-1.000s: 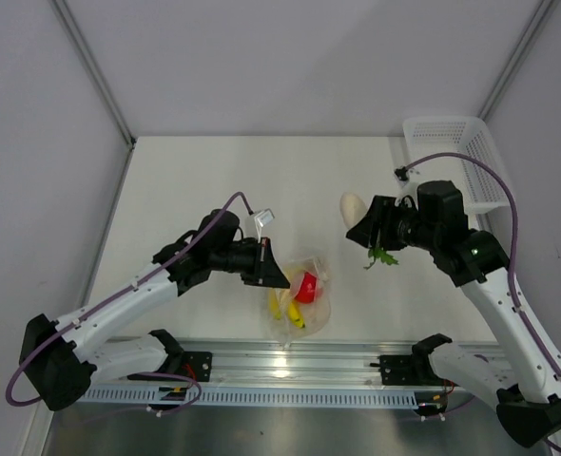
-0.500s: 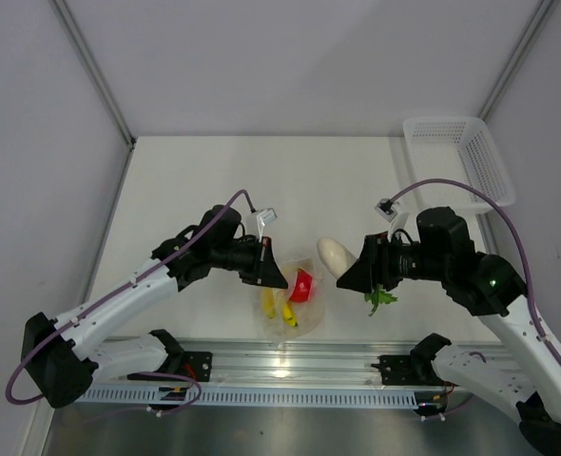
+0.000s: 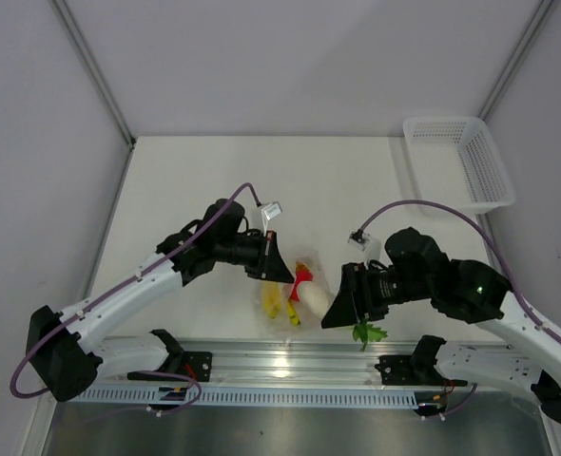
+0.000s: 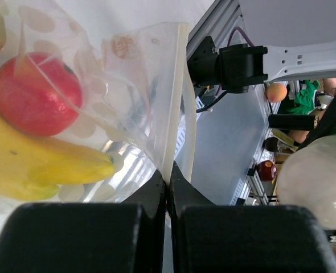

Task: Place the food in the zip-top bag and seal the zipper
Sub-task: Place the fake vegetable in the zipper food storage bag.

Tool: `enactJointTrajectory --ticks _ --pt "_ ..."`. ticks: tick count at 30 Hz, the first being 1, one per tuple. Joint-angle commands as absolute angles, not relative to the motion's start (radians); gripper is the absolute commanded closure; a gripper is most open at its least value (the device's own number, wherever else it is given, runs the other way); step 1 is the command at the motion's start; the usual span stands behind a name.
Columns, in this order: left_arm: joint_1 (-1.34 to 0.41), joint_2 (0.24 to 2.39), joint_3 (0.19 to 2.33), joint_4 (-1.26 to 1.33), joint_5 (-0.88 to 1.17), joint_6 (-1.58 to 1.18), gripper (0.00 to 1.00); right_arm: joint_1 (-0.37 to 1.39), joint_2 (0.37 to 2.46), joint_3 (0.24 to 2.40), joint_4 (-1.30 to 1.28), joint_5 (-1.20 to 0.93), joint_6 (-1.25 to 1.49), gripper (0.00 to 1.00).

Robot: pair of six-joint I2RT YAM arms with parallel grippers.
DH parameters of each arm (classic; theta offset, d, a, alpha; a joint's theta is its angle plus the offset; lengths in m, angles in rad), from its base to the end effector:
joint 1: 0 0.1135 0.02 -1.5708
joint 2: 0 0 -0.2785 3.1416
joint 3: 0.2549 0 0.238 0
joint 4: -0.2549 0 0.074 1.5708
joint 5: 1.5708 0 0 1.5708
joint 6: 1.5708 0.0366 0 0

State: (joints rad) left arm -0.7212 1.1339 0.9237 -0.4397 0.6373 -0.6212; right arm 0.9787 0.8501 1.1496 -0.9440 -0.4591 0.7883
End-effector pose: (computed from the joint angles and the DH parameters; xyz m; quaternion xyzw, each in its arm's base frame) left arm 0.1525 -0.1631 0.3139 0.1816 0.8427 -0.4822 0.1559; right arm 0.0557 0.1119 0.3839 -0.1840 0.8576 0.4654 0.1187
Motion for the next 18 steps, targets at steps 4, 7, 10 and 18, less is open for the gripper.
enactJointTrajectory --ticks 4,7,10,18 --pt "-0.724 1.149 0.996 -0.364 0.693 -0.638 0.99 1.003 0.824 1.074 -0.953 -0.385 1.04 1.0" --pt "-0.738 1.141 0.996 -0.353 0.696 -0.644 1.0 1.003 0.845 1.054 -0.968 -0.361 1.068 1.0" --pt "-0.749 1.134 0.986 -0.338 0.699 -0.655 0.99 1.003 0.888 1.068 -0.948 -0.333 1.088 1.0" --pt "-0.784 1.112 0.966 -0.318 0.696 -0.684 0.99 0.976 1.063 1.117 -0.859 -0.307 1.042 0.95"
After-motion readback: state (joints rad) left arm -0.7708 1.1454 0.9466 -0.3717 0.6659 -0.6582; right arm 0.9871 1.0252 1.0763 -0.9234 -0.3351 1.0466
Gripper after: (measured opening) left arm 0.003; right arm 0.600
